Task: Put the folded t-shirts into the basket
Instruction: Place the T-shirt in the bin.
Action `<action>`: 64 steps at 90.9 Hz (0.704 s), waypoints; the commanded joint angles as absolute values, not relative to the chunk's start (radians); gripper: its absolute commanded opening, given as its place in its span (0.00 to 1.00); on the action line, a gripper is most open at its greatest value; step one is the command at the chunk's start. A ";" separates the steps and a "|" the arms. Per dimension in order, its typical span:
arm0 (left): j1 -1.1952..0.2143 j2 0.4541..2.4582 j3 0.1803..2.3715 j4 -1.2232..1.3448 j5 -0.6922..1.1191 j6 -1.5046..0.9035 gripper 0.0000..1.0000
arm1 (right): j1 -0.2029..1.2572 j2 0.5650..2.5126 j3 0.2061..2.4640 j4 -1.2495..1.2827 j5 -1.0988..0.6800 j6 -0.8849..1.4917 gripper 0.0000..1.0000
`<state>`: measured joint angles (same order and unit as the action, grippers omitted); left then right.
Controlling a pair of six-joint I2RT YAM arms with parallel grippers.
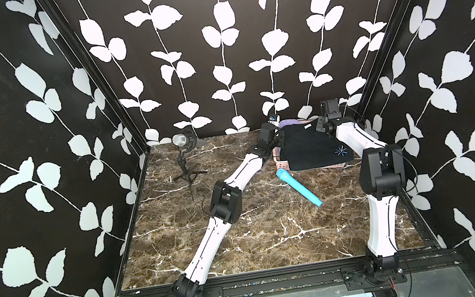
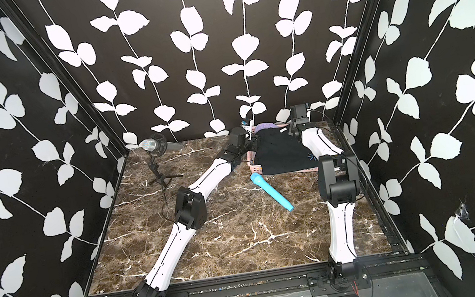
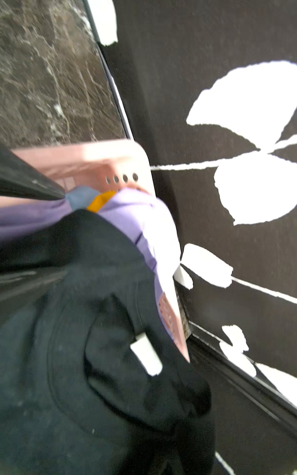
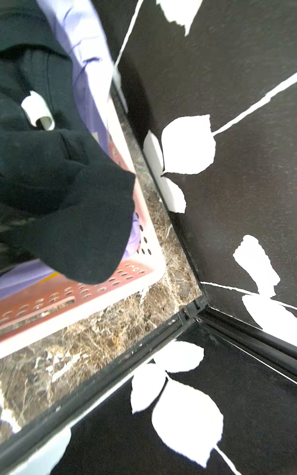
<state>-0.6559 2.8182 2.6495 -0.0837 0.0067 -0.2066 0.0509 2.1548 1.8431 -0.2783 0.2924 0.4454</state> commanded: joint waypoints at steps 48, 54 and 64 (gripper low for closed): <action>-0.648 2.648 2.522 -0.146 0.007 -0.165 0.50 | 0.001 2.272 1.968 -0.200 0.153 0.822 0.00; -0.648 2.644 2.512 -0.153 0.004 -0.160 0.51 | -0.006 2.273 1.962 -0.181 0.138 0.864 0.00; -0.648 2.608 2.490 -0.156 0.006 -0.156 0.51 | -0.009 2.276 1.951 -0.153 0.120 0.927 0.00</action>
<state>-0.6453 2.7258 2.5206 -0.1307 0.0059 -0.1749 0.0036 2.2700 1.9297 -0.2543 0.1410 0.8124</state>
